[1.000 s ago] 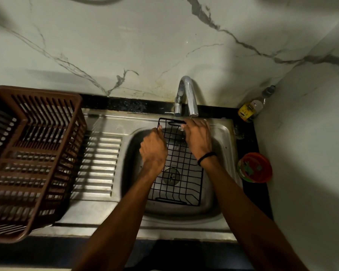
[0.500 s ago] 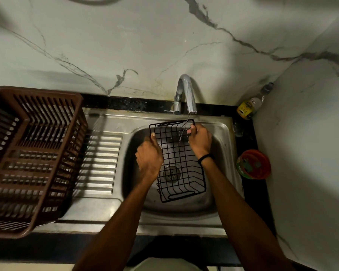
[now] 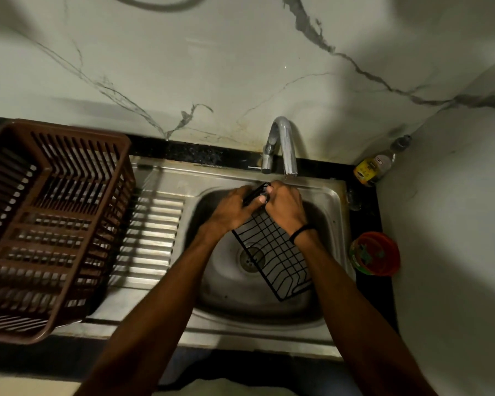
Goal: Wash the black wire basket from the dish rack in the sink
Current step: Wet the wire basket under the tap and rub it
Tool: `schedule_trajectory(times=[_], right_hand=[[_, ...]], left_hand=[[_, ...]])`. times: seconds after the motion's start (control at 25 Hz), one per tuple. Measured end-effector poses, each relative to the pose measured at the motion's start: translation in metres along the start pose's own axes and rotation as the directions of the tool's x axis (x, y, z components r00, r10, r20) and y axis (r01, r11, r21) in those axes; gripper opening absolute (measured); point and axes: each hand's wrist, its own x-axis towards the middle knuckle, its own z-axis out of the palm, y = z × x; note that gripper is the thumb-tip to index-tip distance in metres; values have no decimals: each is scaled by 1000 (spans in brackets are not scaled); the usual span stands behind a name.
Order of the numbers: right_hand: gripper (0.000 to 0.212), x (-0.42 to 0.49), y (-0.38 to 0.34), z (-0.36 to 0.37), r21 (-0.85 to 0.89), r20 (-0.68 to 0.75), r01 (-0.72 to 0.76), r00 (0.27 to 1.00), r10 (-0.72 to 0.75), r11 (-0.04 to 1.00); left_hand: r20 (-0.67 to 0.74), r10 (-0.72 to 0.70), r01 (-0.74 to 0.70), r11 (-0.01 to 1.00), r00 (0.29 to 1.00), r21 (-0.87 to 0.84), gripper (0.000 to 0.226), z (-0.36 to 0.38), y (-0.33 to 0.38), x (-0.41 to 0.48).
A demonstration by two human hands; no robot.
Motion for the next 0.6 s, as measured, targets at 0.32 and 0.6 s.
schedule_trajectory(times=[0.32, 0.6], right_hand=[[19, 6, 23, -4, 56, 25, 85, 996, -87, 995], [22, -7, 28, -6, 36, -139, 116, 984, -110, 993]], left_hand=[[104, -60, 45, 989, 993, 144, 58, -1, 9, 16], [-137, -174, 212, 917, 975, 338, 58, -1, 18, 7]])
